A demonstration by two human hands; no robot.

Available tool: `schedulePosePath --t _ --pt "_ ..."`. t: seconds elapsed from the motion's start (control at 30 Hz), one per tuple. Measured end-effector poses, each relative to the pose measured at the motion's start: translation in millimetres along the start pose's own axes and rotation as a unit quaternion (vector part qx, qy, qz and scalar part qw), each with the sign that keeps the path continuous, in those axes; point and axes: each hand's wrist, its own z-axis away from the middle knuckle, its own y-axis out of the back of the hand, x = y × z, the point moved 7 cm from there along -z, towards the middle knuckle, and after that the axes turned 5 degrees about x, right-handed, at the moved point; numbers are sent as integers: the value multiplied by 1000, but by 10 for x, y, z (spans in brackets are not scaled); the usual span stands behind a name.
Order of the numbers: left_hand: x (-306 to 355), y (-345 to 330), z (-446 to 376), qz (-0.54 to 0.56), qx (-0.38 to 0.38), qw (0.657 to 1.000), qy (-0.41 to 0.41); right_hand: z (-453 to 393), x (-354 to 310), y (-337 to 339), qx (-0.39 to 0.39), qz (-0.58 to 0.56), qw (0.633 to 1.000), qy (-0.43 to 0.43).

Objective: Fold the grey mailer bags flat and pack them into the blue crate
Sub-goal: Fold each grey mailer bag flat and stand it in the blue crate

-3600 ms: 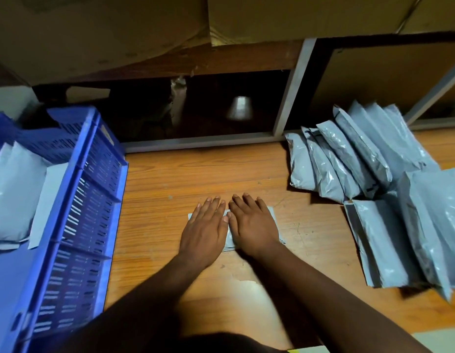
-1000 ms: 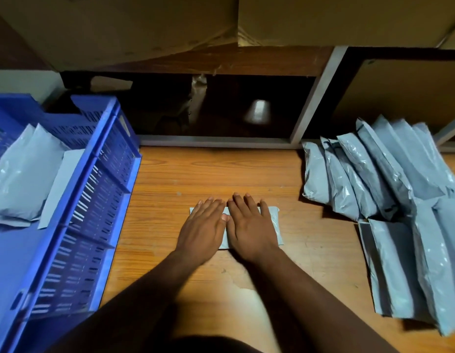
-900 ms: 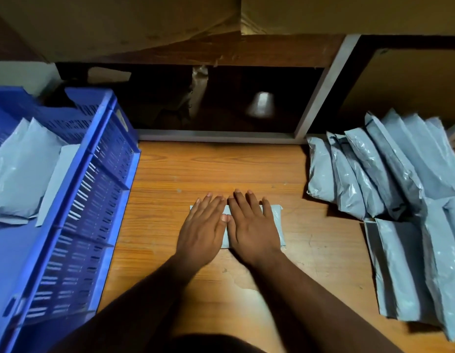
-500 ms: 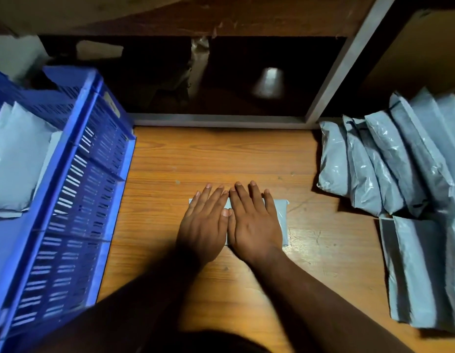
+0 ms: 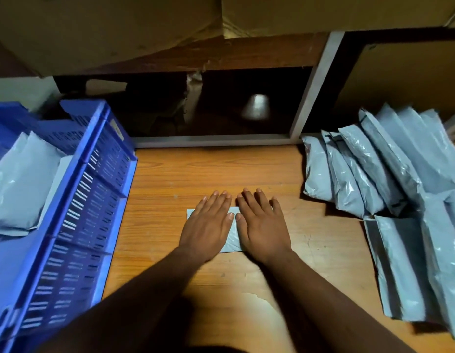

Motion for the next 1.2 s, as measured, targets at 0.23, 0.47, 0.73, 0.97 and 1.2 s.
schedulePosePath --t 0.23,0.47,0.73,0.97,1.2 --pt "-28 -53 -15 18 86 996 -12 -41 -2 -66 13 12 1000 -9" --pt "-61 -16 -36 48 22 999 4 -53 11 -12 -21 -20 1000 -10" --pt "-151 15 144 65 30 997 0 -14 -314 -8 19 -18 998 64" --pt "-75 11 177 36 59 998 8 -4 -330 -155 0 5 999 46" --pt "-265 -51 448 -23 4 1000 19 285 149 23 36 -30 999 12"
